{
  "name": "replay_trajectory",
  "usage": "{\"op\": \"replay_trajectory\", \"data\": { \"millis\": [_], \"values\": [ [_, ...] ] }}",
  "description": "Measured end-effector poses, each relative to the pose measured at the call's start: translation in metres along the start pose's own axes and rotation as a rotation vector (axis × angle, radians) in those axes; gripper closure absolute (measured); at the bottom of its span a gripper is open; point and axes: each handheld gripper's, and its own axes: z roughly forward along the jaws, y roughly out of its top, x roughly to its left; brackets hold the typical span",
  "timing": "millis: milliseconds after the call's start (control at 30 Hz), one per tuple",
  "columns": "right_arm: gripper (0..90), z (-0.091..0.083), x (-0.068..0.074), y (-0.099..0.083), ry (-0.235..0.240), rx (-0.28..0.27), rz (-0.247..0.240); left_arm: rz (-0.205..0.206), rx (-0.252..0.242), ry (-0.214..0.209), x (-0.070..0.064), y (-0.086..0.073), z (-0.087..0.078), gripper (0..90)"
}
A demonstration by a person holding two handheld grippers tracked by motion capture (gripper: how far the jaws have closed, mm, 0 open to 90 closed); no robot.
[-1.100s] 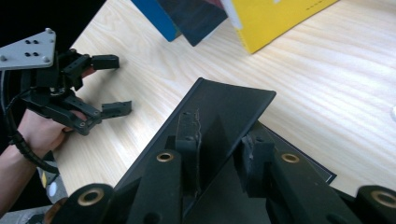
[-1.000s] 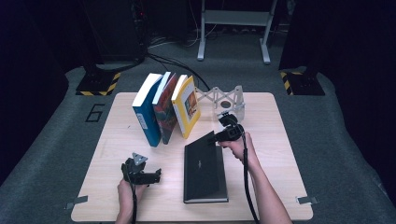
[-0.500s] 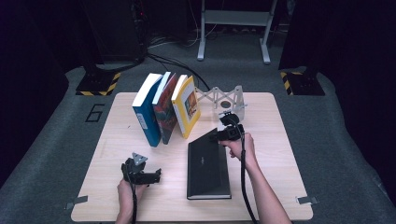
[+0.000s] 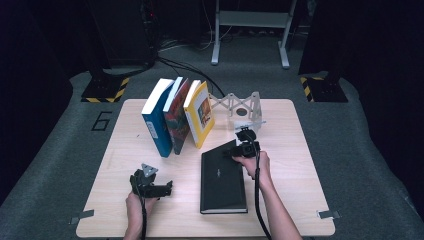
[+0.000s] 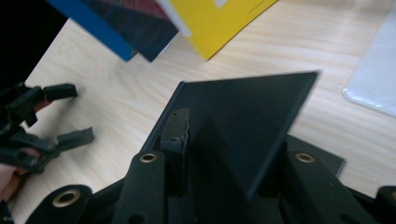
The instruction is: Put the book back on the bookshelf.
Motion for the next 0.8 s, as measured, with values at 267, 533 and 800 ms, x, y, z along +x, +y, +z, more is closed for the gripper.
{"op": "replay_trajectory", "data": {
  "millis": [267, 533, 800],
  "values": [
    [68.0, -0.001, 0.005, -0.01, -0.019, -0.094, 0.043, 0.001, 0.001, 0.0, 0.0, 0.0, 0.0, 0.0],
    [78.6, -0.001, 0.005, -0.008, 0.056, -0.112, 0.082, 0.0, 0.0, 0.0, 0.0, 0.0, 0.0, 0.0],
    [82.4, -0.006, 0.016, -0.004, 0.068, -0.112, 0.06, 0.0, 0.0, 0.0, 0.0, 0.0, 0.0, 0.0]
  ]
}}
